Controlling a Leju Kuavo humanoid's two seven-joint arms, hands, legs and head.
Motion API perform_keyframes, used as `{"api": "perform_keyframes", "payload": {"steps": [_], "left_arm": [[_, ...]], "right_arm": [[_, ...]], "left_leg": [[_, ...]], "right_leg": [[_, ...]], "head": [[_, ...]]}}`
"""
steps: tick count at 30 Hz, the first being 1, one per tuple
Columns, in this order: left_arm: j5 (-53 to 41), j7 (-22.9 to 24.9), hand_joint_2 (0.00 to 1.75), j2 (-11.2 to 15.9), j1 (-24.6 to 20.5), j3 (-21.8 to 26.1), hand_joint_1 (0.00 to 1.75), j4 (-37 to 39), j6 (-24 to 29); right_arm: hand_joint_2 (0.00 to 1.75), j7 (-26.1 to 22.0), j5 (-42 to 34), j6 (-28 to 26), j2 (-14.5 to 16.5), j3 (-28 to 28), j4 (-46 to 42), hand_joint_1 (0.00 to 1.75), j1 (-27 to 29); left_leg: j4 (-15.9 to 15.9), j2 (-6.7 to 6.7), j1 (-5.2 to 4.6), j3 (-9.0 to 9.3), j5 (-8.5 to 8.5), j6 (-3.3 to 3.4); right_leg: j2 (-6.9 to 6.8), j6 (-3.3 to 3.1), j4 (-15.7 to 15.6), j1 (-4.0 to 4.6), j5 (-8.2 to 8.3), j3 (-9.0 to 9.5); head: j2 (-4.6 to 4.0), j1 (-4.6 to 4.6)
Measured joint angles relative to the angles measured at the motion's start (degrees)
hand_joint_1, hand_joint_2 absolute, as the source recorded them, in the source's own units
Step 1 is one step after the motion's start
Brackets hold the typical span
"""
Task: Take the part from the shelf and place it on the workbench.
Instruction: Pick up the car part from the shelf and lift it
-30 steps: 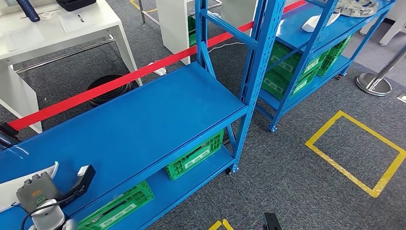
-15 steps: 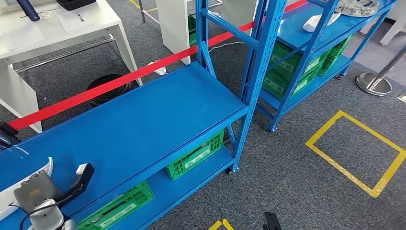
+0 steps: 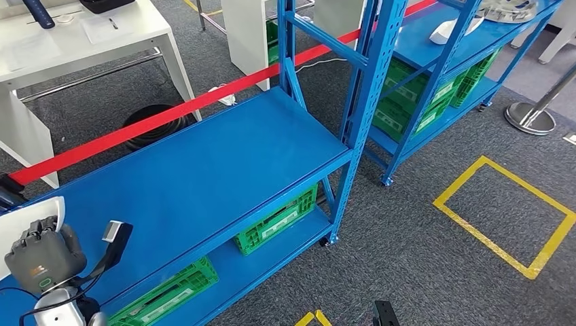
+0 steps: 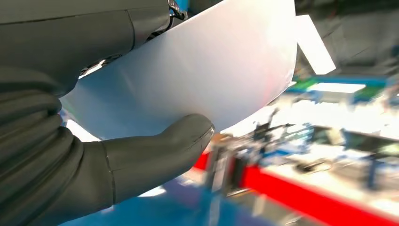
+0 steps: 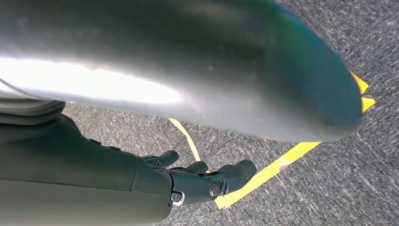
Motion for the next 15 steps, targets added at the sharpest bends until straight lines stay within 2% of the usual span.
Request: {"api": "perform_keyframes", "payload": {"steps": [6,11,15], "left_arm": [[0.03,-11.22,1.75,-1.79,1.57,0.73,1.75,-7.73,0.41],[1.45,-28.86,1.75,-8.71,5.25,4.15,1.75,-14.5,0.43],[5.54,-38.48,1.75,-13.16,8.84,5.42,1.75,-21.29,0.45]], "right_arm": [[0.0,0.71,0.42,0.09,0.0,0.0,0.0,0.0,0.05],[0.0,1.52,1.42,0.44,0.0,0.0,0.0,0.0,0.1],[0.0,1.36,2.97,1.41,-0.05,0.02,0.0,0.0,0.37]], "left_leg": [[0.0,0.02,-0.02,-0.03,-0.07,0.0],[0.01,-0.02,-0.04,-0.05,-0.12,0.06],[0.02,0.03,-0.05,-0.03,-0.23,0.07]], "right_leg": [[0.03,0.01,-0.01,-0.02,-0.01,-0.04],[0.01,0.09,-0.02,-0.05,-0.07,0.01],[0.07,0.13,-0.04,-0.06,-0.09,-0.01]], "head": [[0.0,-0.01],[0.0,0.02],[0.0,0.01]]}}
